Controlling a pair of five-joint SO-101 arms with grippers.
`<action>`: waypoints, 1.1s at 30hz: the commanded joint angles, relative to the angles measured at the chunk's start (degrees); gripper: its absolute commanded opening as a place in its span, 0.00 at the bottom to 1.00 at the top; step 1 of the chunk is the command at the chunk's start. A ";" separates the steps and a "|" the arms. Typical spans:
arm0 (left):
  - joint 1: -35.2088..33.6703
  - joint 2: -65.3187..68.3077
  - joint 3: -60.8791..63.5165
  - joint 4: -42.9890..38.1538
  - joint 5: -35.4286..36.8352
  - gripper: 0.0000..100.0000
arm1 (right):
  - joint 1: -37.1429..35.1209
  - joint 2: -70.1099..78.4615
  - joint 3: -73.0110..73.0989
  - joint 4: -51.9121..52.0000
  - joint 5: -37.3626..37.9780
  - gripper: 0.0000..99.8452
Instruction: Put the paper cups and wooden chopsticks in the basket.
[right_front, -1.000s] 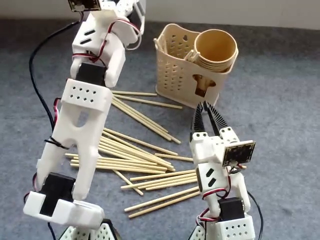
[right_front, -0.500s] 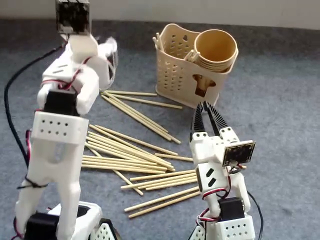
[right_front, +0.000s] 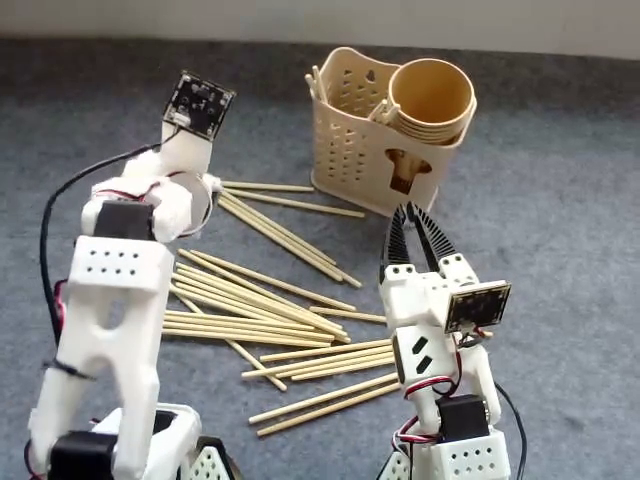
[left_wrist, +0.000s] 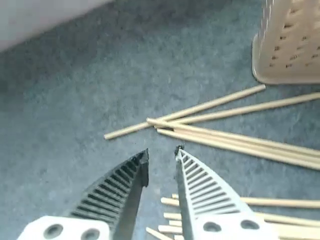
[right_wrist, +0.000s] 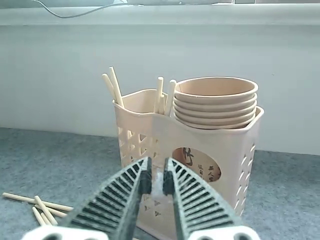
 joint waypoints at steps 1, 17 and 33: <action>-0.66 4.97 -2.77 7.56 -0.44 0.10 | 0.31 -0.75 5.14 -0.22 0.79 0.05; 6.02 22.29 -4.62 16.35 36.66 0.10 | 0.31 -0.75 5.14 -0.22 0.79 0.05; 7.16 41.89 -19.21 16.62 52.75 0.10 | 0.31 -0.75 5.14 -0.22 0.79 0.05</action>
